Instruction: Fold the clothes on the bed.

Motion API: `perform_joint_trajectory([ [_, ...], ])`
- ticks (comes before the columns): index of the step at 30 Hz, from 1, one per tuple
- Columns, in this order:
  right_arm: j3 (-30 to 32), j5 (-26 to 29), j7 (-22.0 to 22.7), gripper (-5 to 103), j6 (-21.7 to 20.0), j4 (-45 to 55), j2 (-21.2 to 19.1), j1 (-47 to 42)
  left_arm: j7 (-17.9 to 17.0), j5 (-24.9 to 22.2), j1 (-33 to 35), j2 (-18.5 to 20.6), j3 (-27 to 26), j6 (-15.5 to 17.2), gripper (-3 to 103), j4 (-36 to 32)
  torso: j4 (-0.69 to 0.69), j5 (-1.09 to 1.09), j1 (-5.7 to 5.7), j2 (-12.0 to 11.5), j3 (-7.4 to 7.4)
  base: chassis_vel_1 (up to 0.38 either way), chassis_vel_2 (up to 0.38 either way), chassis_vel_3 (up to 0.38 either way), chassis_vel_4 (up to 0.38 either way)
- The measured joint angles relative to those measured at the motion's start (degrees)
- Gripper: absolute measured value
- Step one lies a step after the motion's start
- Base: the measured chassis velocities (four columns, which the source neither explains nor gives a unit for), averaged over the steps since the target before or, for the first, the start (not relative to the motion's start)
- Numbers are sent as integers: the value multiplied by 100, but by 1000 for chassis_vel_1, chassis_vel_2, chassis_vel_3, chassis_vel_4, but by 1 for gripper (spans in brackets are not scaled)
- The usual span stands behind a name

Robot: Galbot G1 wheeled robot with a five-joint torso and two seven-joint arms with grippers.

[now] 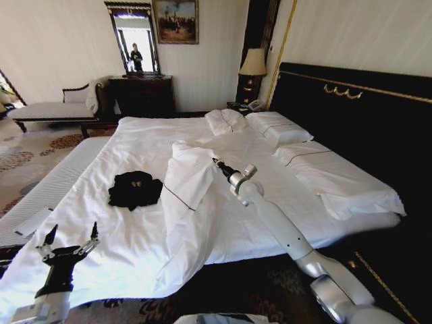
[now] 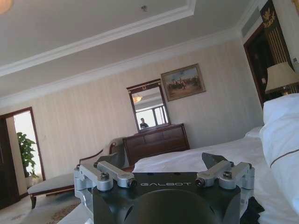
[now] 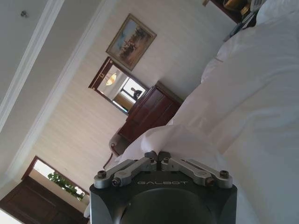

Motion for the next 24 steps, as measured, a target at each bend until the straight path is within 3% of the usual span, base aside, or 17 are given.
perform_joint_trajectory([
  [8,941,35,-4,0,90,692,-536,-660,-1,-12,-53,73,78,7,100,13,2,-2,0,0,0,0,0,0,0],
  [11,1719,50,-7,0,165,1143,-746,-1306,-3,-45,-91,124,128,8,100,31,2,-2,0,1,0,0,0,0,0],
  [16,2457,37,-33,0,371,1508,-914,-2085,-6,-79,-176,183,217,11,100,89,0,0,0,1,-1,0,0,0,0],
  [24,3498,-172,-171,0,601,1977,-860,-3110,-8,-93,-342,253,419,17,100,225,2,-1,0,1,0,0,0,0,0],
])
